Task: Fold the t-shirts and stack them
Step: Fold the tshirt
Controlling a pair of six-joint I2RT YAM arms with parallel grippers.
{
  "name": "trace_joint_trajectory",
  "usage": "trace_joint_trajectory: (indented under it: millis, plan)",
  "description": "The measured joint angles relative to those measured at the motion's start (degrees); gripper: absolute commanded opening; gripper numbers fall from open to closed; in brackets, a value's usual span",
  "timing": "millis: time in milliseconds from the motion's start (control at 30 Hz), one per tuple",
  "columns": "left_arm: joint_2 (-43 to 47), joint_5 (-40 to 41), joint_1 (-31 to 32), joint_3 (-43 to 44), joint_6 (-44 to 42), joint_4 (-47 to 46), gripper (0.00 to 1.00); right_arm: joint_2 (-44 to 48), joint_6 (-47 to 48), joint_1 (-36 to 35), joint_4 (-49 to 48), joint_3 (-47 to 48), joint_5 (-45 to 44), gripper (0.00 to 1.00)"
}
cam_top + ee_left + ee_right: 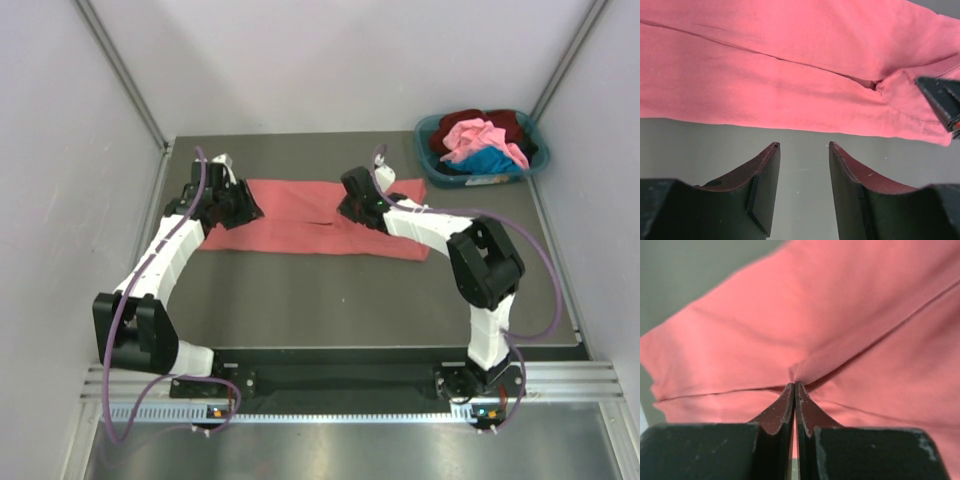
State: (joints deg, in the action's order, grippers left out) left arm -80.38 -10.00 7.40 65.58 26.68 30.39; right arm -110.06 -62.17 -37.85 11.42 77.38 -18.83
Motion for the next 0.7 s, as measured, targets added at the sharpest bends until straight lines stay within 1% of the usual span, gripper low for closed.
trace_joint_trajectory:
  millis: [133, 267, 367, 400, 500, 600, 700]
  plan:
    - [0.0, 0.5, 0.09, 0.22, 0.24, 0.04, 0.52, -2.89, 6.25, 0.04, -2.34, 5.11, 1.25, 0.0]
    - [0.0, 0.66, 0.15, 0.74, 0.37, 0.17, 0.53, -5.62, 10.38, 0.44, -2.8, 7.96, 2.58, 0.0]
    - [-0.11, 0.68, 0.15, 0.74, 0.42, 0.17, 0.54, -6.93, 12.24, 0.94, -2.84, 8.17, 3.56, 0.06]
    - [-0.17, 0.7, 0.15, 0.74, 0.44, 0.15, 0.54, -7.34, 12.66, 1.11, -2.8, 8.22, 3.78, 0.14]
    - [-0.68, 1.18, 0.15, 0.85, 0.44, 0.37, 0.55, -8.26, 13.75, 1.68, -1.75, 9.03, 4.61, 0.28]
    - [-0.9, 3.17, 0.15, 0.9, 1.68, 0.5, 0.55, -8.31, 15.26, 2.38, -0.26, 10.43, 5.88, 0.35]
    - [-1.05, 3.78, -0.52, 0.9, 4.66, 0.17, 0.55, -7.87, 17.31, 3.1, 2.27, 11.65, 6.95, 0.36]
